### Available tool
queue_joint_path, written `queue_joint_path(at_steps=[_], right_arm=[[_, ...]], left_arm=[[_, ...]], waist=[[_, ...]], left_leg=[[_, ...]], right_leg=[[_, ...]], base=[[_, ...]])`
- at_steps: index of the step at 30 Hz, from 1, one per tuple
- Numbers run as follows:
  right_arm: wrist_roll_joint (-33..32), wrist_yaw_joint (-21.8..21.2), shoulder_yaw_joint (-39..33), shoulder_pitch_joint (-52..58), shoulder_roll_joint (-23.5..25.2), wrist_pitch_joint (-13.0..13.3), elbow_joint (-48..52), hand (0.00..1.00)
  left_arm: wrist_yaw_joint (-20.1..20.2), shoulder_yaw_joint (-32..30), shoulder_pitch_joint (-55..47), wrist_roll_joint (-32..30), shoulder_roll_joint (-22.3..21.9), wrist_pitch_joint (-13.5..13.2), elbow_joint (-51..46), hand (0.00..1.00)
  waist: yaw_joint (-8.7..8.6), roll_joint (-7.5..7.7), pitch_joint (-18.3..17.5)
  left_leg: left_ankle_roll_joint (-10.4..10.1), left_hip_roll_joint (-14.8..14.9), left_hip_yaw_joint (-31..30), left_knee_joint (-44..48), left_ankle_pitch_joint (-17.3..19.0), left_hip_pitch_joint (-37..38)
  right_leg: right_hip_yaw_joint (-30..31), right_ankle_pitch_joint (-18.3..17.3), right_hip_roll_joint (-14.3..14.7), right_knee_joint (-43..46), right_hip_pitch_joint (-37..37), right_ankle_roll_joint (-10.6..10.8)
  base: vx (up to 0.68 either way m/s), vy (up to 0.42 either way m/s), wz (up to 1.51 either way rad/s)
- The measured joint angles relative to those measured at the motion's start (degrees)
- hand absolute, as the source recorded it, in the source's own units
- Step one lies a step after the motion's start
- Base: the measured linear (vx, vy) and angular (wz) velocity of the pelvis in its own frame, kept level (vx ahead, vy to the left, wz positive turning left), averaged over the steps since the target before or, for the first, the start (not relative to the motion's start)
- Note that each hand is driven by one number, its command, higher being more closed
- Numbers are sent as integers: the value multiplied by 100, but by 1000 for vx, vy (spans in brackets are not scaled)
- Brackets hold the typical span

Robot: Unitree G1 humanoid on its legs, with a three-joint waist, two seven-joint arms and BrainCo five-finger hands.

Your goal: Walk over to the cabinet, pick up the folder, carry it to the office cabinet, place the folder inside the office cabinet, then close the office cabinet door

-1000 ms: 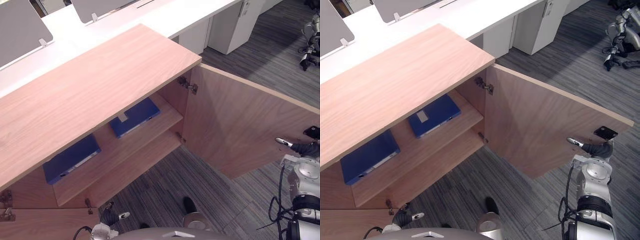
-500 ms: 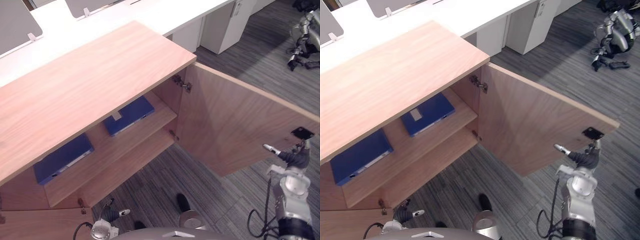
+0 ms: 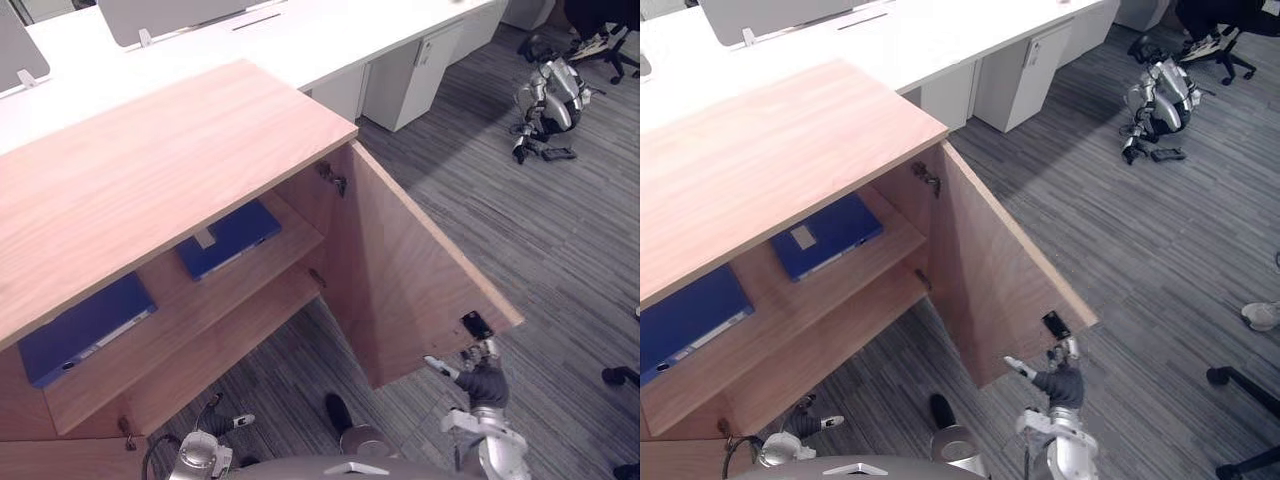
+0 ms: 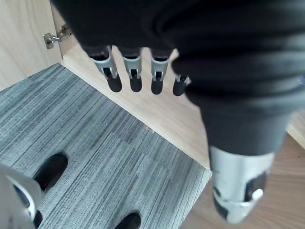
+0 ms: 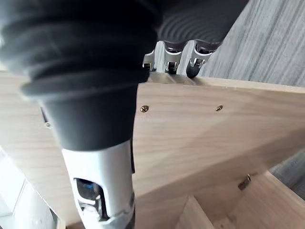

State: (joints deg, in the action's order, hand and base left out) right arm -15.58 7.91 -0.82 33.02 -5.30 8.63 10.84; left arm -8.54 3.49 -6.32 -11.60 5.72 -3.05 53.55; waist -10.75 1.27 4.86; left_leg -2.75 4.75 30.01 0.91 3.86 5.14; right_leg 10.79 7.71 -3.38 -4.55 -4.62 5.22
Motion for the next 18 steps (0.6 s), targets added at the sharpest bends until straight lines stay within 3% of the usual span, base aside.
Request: queue_joint_path(at_steps=[8, 12, 18], right_arm=[[256, -204, 1024, 398, -11, -204, 180, 0], [459, -333, 1380, 461, -14, -251, 183, 0], [704, -622, 1852, -261, -293, -407, 130, 0]], left_arm=[[-1, 131, 234, -169, 106, 66, 179, 0], [-40, 130, 275, -176, 168, 80, 224, 0], [-61, 105, 211, -200, 201, 93, 240, 0]], waist=[[162, 379, -48], [250, 448, -72], [606, 484, -96]], left_leg=[[-14, -59, -456, -194, -195, -36], [25, -144, -896, -587, -512, -54], [109, -194, -1480, -589, -767, -302]], right_leg=[[-474, -145, -114, 295, 3, -124], [-800, -290, -137, 383, -27, -167], [-1181, -459, -222, 422, 31, -44]], base=[[-101, -47, 17], [-78, -7, 44], [-63, 3, 52]])
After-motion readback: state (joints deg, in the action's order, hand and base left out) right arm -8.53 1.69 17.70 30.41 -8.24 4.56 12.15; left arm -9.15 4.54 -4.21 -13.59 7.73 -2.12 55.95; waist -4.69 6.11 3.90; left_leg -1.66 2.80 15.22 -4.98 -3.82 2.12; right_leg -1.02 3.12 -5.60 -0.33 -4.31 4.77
